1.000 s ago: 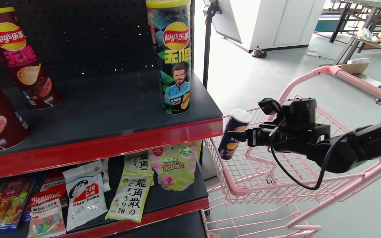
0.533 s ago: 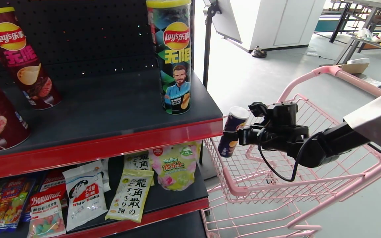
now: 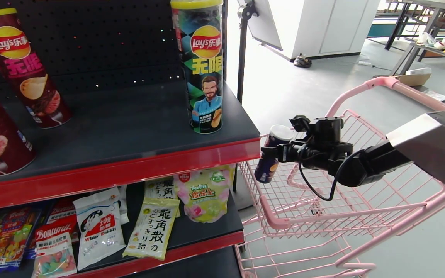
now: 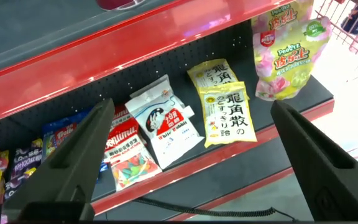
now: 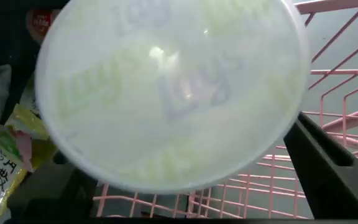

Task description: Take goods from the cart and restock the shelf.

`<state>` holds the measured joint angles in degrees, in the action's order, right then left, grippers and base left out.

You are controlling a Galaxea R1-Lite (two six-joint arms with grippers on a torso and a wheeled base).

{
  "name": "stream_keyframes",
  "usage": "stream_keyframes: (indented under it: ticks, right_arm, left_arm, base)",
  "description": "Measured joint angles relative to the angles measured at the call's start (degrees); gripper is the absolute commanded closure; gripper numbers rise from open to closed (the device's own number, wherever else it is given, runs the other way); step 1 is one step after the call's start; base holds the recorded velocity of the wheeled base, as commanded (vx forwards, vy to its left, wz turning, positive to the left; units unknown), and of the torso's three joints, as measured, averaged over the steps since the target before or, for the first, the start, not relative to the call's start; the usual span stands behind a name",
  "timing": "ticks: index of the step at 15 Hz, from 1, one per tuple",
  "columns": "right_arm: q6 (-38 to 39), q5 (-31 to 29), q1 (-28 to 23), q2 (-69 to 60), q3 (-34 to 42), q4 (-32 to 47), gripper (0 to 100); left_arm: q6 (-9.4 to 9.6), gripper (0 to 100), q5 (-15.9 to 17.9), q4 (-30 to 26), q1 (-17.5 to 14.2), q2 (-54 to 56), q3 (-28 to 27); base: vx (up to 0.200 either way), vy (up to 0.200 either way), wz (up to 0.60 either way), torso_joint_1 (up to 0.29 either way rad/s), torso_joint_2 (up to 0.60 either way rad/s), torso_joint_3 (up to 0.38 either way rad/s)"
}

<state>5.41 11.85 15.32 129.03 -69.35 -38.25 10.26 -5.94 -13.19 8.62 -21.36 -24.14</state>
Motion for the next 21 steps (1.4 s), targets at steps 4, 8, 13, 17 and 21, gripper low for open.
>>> stream_keyframes:
  ticks: [4, 8, 13, 17, 21]
  right_arm:
    - [0.11, -0.46, -0.91, 2.62, -3.00, -0.09, 100]
    - [0.16, -2.41, -1.08, 3.39, -3.05, -0.44, 100]
    - [-0.06, -4.46, -1.08, -5.11, 4.22, -0.69, 100]
    - [-2.35, -6.60, -1.57, -21.39, 13.29, -0.52, 100]
    - [-7.64, -9.18, -4.33, -41.40, 22.86, 6.91, 100]
  left_arm:
    - [0.00, 0, -0.09, 0.00, -0.07, 0.20, -0.06]
    - [0.05, 0, -0.11, 0.00, -0.09, 0.24, -0.04]
    - [0.02, 0, -0.05, 0.00, -0.09, 0.89, -0.02]
    - [-0.04, 0, 0.17, 0.11, 0.02, 2.04, 0.30]
    - [-0.23, 0, -0.22, 0.20, 0.02, 3.36, 1.71]
  base:
    - [0.000, 0.000, 0.00, 0.000, 0.00, 0.000]
    - [0.000, 0.000, 0.00, 0.000, 0.00, 0.000]
    - [0.000, 0.000, 0.00, 0.000, 0.00, 0.000]
    - [0.000, 0.000, 0.00, 0.000, 0.00, 0.000]
    - [0.000, 0.000, 0.00, 0.000, 0.00, 0.000]
